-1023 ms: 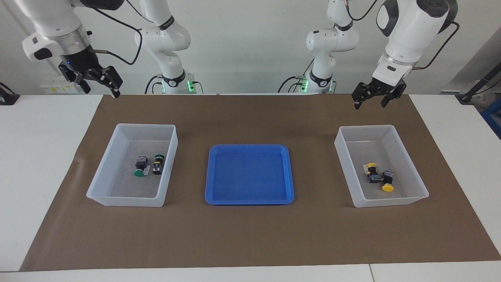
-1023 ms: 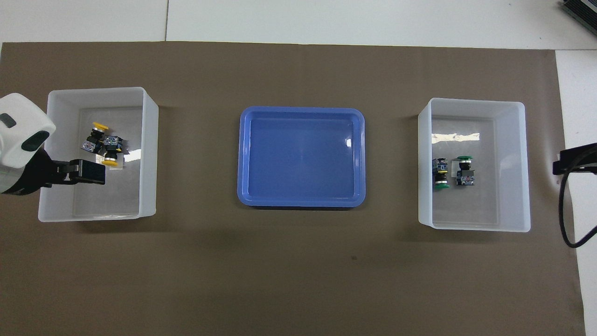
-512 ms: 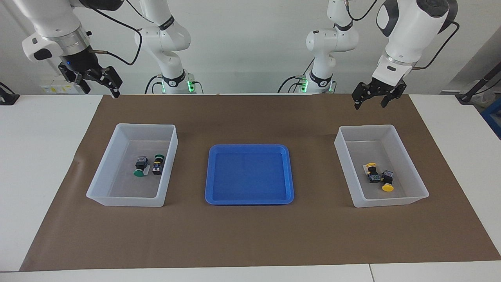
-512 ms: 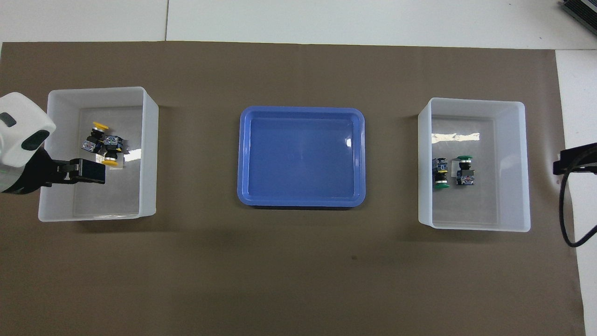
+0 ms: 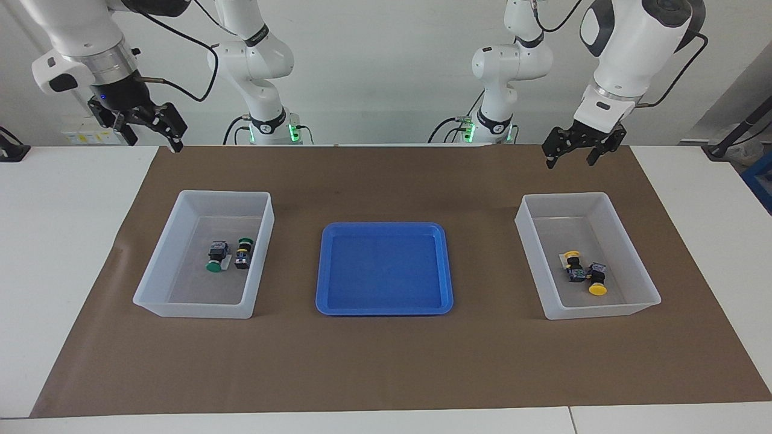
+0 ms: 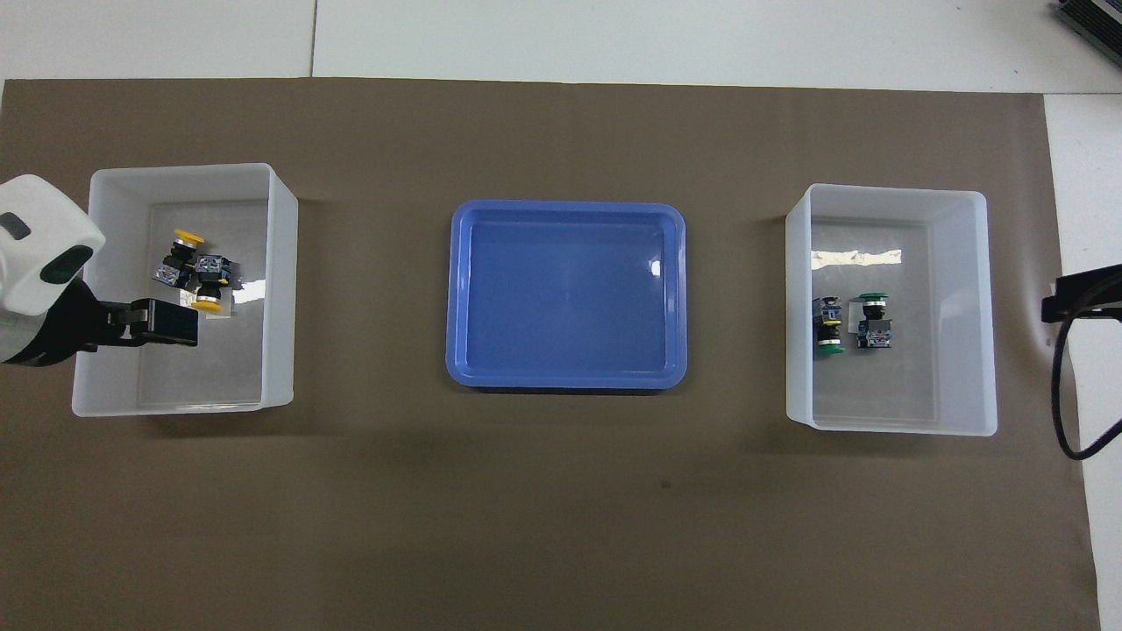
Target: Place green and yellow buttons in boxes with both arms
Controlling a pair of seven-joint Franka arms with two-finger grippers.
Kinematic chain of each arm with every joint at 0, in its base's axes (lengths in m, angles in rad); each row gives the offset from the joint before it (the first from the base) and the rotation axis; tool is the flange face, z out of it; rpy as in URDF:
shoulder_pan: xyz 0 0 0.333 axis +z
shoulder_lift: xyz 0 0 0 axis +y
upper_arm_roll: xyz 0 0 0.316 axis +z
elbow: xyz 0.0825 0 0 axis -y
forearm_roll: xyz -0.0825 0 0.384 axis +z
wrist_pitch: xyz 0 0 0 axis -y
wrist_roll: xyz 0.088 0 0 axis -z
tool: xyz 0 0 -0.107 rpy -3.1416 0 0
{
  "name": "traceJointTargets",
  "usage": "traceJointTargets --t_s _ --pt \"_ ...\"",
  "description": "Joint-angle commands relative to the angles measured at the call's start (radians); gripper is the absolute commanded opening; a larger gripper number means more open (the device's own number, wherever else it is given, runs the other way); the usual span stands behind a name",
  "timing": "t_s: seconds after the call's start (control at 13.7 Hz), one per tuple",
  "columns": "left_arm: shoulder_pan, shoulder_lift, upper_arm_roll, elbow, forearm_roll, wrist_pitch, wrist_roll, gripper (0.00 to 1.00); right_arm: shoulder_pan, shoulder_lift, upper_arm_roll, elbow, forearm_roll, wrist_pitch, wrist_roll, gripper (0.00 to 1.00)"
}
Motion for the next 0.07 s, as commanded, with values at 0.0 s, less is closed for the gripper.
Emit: traceJointTargets --t_s 0.0 --pt "0.003 -0.021 0.001 -0.017 -0.012 -0.004 -0.007 1.0 -0.003 -0.015 -0.007 -0.015 0.013 0.004 -0.01 1.0"
